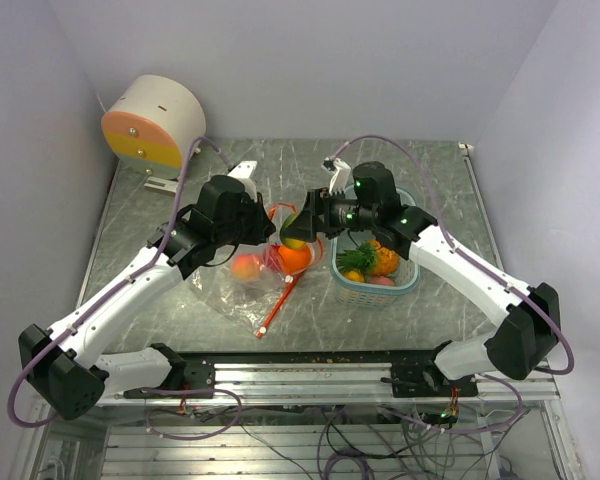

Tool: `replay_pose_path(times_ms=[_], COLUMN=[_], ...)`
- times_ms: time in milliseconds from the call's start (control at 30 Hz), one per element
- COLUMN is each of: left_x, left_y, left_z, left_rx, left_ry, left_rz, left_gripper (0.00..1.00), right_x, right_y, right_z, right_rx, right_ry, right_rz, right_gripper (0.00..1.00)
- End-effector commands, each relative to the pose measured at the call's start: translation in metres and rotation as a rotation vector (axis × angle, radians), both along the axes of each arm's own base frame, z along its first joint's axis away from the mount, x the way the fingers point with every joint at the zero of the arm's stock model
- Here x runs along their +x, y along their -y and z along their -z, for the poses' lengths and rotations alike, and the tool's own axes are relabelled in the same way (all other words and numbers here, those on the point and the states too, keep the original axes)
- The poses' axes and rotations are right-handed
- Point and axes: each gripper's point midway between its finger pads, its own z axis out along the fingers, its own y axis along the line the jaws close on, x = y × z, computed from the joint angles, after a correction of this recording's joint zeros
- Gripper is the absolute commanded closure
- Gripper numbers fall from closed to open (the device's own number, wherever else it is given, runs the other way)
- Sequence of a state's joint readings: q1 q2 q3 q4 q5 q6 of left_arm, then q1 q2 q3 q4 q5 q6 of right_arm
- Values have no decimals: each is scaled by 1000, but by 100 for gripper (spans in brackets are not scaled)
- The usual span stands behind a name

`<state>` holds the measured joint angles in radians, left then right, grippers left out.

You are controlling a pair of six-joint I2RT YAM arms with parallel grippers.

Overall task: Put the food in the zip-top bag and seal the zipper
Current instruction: Place the fake fruit in the zipper food storage bag.

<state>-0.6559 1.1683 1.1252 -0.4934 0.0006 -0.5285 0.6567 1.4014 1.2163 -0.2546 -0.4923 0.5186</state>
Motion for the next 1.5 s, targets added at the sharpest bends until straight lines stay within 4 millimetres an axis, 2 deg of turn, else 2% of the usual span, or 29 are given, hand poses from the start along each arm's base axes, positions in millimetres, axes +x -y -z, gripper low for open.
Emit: replay_pose_path(times_ms=[0, 100, 133, 233, 333, 400, 567, 700, 733, 800, 867, 900, 933, 1133, 1267, 1467], left_x=[11, 8, 8, 7, 5, 5, 4, 5, 6, 6, 7, 7, 7, 8, 8, 8], left_y=[1, 4, 4, 6, 5, 3, -1, -5, -6, -8, -9, -9, -9, -6, -6, -9], left_z=[-54, -61, -62, -60, -58, -57, -49, -42, -39, -33, -29, -27, -25, -8, 2, -1], left_rx=[-109, -137, -145, -157, -161, -160, -154, -149, -146, -144, -147, -149, -151, -153, -138, -145], left_ry=[121, 130, 133, 125, 124, 127, 119, 112, 108, 101, 95, 94, 92, 56, 34, 38], left_rz=[-34, -25, -22, -17, -18, -23, -44, -64, -72, -83, -92, -94, -97, -88, -87, -105], left_gripper=[93, 93, 93, 93, 93, 93, 93, 93, 93, 93, 93, 93, 93, 93, 93, 93], right_x=[3, 10, 13, 23, 30, 29, 25, 18, 17, 16, 19, 21, 22, 32, 36, 26], right_y=[7, 3, 1, -6, -16, -22, -23, -26, -27, -29, -27, -26, -24, -14, 2, 15], right_z=[22, 28, 29, 26, 21, 21, 7, 8, 10, 14, 17, 16, 16, 22, 20, 6], right_rx=[-68, -96, -102, -114, -124, -133, -118, -103, -99, -93, -103, -111, -117, -164, -200, -228], right_ry=[-15, -25, -23, 0, 9, 8, 37, 7, -7, -31, -43, -38, -35, -26, -11, 48], right_rz=[47, 52, 60, 87, 86, 70, 61, 33, 28, 33, 53, 63, 71, 140, 174, 114], right_gripper=[45, 44, 41, 29, 6, 0, 0, 1, 5, 19, 40, 47, 48, 46, 39, 25])
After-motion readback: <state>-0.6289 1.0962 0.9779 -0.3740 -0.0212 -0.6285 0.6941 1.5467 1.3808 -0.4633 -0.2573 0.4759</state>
